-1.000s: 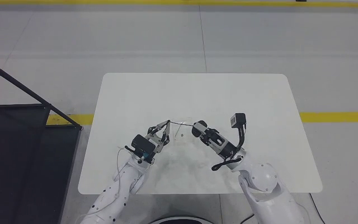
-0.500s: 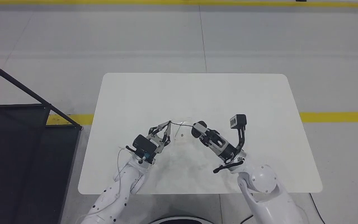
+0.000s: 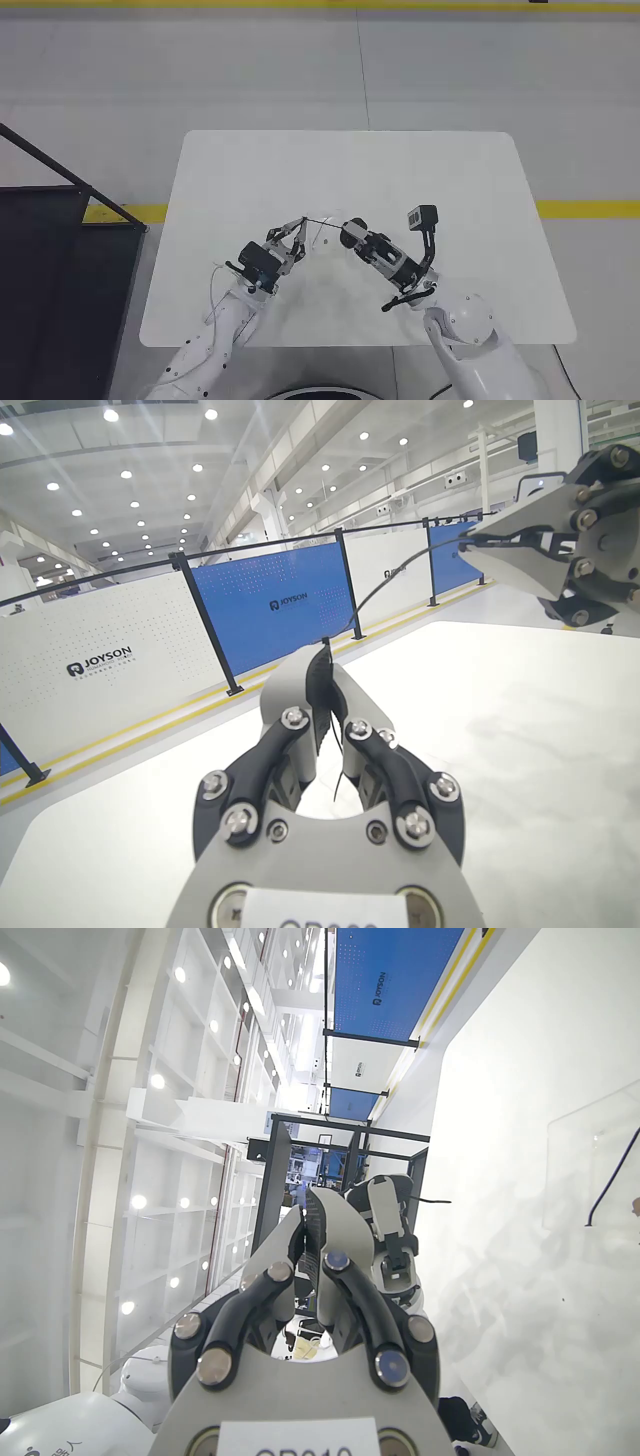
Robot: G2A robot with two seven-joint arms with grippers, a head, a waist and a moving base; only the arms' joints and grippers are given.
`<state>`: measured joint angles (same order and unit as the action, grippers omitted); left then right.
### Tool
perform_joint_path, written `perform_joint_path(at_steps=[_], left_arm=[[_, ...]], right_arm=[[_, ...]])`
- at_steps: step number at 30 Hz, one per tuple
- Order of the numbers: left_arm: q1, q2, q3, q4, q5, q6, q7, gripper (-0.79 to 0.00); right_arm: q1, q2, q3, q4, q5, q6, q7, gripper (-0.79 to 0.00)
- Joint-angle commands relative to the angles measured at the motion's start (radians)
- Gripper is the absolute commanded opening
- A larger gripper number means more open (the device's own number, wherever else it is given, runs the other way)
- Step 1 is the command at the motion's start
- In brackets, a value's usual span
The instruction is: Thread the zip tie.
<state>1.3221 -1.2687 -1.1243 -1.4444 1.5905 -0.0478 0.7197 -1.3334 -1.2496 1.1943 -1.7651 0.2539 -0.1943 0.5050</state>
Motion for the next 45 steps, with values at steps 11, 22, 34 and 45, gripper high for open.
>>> perform_joint_path(at_steps=[11, 22, 34, 45], left_arm=[[0.009, -0.004, -0.013, -0.008, -0.023, 0.013, 0.021, -0.785], [0.007, -0.008, -0.015, -0.004, -0.022, 0.014, 0.026, -0.785], [0.003, -0.011, -0.008, 0.003, 0.01, 0.002, 0.016, -0.785], [0.009, -0.013, -0.016, 0.001, 0.004, 0.008, 0.025, -0.785]], right_arm=[[0.038, 0.0, -0.029, -0.026, -0.129, 0.18, -0.037, -0.785], [0.049, -0.004, -0.049, -0.046, -0.225, 0.283, -0.12, -0.785], [0.052, -0.006, -0.062, -0.042, -0.253, 0.274, -0.114, -0.785], [0.038, -0.009, -0.059, -0.039, -0.24, 0.223, -0.12, -0.585]])
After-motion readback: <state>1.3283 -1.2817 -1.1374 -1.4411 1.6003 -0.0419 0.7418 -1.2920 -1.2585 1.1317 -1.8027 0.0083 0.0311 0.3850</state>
